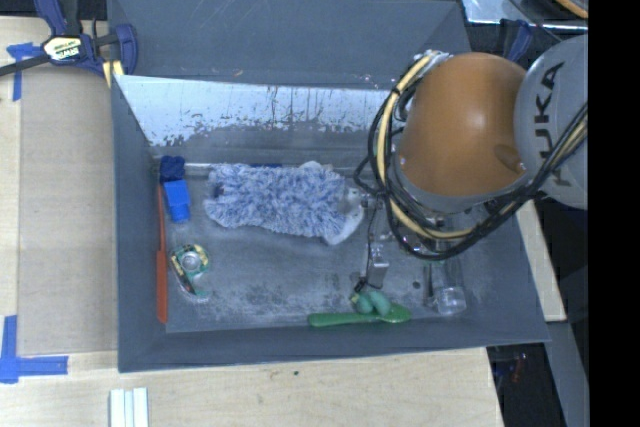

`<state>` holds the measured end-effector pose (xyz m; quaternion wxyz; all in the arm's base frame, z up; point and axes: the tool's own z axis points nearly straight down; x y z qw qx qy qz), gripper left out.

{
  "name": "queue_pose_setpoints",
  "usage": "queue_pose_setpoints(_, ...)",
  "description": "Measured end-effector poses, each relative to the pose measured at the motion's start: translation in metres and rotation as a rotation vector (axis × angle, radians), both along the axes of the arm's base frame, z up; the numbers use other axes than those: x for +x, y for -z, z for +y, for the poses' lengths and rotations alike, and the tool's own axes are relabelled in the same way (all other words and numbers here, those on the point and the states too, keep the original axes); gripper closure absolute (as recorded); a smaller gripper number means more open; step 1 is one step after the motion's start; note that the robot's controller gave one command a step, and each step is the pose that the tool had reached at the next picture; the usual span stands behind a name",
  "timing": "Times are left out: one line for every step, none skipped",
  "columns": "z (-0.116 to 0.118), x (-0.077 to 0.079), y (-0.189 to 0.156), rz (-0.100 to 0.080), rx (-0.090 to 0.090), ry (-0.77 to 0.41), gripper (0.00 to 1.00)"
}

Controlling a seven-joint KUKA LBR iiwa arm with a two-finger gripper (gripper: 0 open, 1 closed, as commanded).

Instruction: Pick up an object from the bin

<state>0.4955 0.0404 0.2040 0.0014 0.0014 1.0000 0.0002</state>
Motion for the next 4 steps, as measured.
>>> queue_pose_setpoints(0.0, 0.0, 0.0, 0.0, 0.0, 0.0, 0.0)
queue_pose_setpoints(0.004, 0.005, 0.01, 0.001, 0.001, 0.269, 0.0)
queue_pose_setpoints(0.012, 0.037, 0.016, -0.004, 0.001, 0.185, 0.0)
queue_pose_setpoints(0.011, 0.049, 0.034, -0.004, 0.001, 0.264, 0.0)
